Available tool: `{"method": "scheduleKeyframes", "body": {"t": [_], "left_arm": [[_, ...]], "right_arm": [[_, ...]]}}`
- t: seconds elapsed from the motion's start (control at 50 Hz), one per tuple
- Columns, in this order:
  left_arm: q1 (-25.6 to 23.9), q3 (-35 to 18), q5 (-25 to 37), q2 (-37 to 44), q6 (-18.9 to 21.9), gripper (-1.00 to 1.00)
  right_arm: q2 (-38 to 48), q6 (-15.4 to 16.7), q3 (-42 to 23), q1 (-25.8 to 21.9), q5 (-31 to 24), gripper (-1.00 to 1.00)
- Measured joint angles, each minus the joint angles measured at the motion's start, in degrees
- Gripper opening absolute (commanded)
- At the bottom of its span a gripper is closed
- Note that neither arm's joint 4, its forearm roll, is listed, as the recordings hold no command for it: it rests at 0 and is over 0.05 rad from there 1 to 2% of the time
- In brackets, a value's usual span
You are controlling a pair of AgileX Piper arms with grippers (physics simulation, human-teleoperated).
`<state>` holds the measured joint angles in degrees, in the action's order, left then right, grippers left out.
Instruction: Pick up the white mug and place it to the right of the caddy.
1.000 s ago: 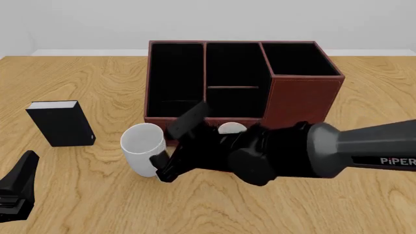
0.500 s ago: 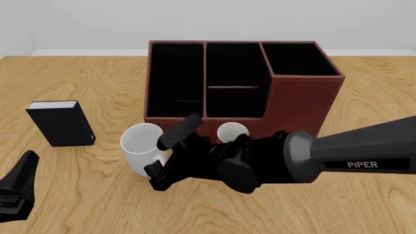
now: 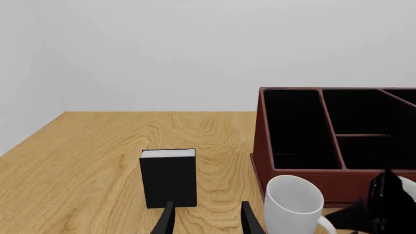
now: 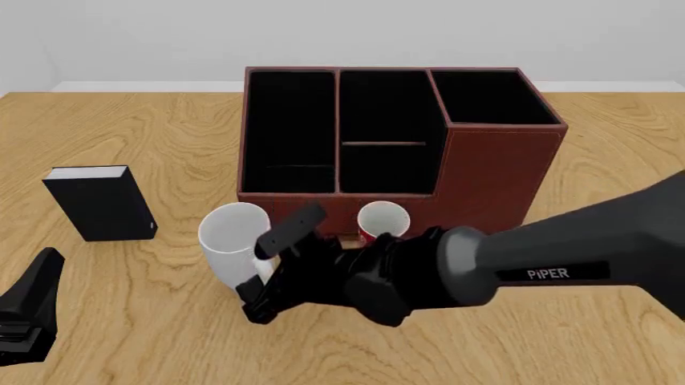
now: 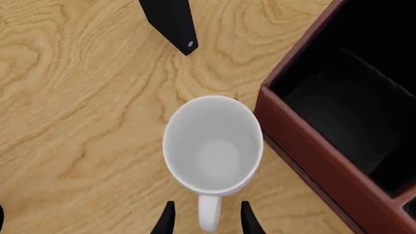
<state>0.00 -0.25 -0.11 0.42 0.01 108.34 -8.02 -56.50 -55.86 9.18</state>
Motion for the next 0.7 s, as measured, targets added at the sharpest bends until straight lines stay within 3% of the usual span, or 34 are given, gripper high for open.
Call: {"method": "scheduleKeyframes", "body": {"t": [0.24,0.26,0.7], "left_arm": [[0.0,0.0,0.0,0.0,0.0,1.0],[0.0,0.0,0.0,0.0,0.0,1.0],[0.0,0.0,0.0,0.0,0.0,1.0]], "right_arm": [[1.43,-0.16,0.42,0.51,0.76,1.0],[1.42,-0.11,0.54,0.59,0.86,-1.0],[0.49,2.01,1.86,1.09,2.01,-1.0]]}}
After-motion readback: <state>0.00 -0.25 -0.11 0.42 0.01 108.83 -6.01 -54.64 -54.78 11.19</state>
